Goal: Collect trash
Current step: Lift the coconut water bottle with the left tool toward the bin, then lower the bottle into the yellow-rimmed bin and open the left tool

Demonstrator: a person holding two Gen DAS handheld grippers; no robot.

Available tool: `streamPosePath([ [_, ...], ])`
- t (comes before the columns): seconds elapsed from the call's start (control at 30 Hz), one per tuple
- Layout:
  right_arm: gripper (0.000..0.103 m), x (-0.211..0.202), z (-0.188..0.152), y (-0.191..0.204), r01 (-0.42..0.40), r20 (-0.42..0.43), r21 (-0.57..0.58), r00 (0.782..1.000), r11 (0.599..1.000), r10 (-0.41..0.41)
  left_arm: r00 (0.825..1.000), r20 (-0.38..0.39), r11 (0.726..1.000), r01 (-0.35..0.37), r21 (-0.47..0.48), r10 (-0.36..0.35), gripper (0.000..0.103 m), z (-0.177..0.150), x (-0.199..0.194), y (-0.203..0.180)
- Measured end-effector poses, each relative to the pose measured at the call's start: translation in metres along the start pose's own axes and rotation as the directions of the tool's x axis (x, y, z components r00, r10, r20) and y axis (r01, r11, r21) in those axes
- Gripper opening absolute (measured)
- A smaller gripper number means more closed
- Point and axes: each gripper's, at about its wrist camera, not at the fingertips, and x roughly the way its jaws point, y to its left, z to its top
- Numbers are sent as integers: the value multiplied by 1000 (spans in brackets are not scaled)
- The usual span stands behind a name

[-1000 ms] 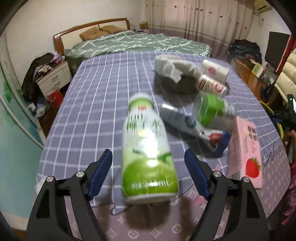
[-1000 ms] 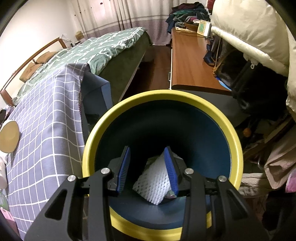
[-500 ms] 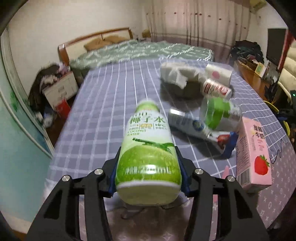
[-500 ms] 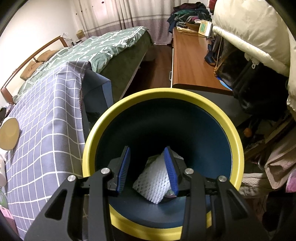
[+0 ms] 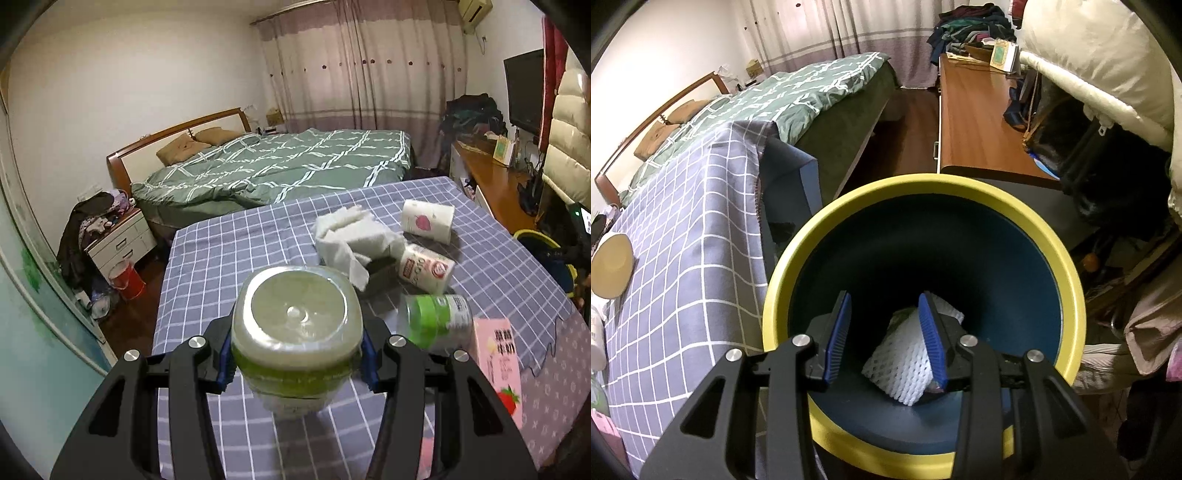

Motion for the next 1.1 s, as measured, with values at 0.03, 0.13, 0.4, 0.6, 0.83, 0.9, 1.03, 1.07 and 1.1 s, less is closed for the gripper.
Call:
streamPosePath([
  [0.03,37,0,0,-1,1,1,0,1000,1000,-1,1000,2,1000,0,-4,0,51,3,4,1],
  [0.13,37,-2,0,-4,6,3,3,1000,1000,-6,1000,0,1000,4,-4,-4,51,9,11,1],
  [0.4,37,-15,0,-14,4,31,19,1000,1000,-4,999,7,998,47,38,-47,51,23,5,-16],
  [0.6,37,-38,1,-24,-2,82,21,997,1000,1,992,40,989,112,92,-116,51,55,-15,-40],
  [0.83,37,-68,-3,-45,-15,137,28,991,1000,11,940,36,926,328,188,-341,51,108,-18,-108],
  [0.9,37,-74,-6,-53,-9,147,33,989,999,4,912,9,891,398,220,-410,51,120,-12,-137],
  [1.03,37,-85,-12,-70,1,160,39,987,999,-8,861,-50,813,496,305,-506,51,137,3,-212],
  [1.07,37,-86,-14,-73,4,162,39,987,999,-10,840,-74,787,532,313,-538,51,141,10,-235],
  [1.1,37,-88,-15,-76,5,163,39,986,999,-12,826,-88,771,553,316,-556,51,143,14,-250],
])
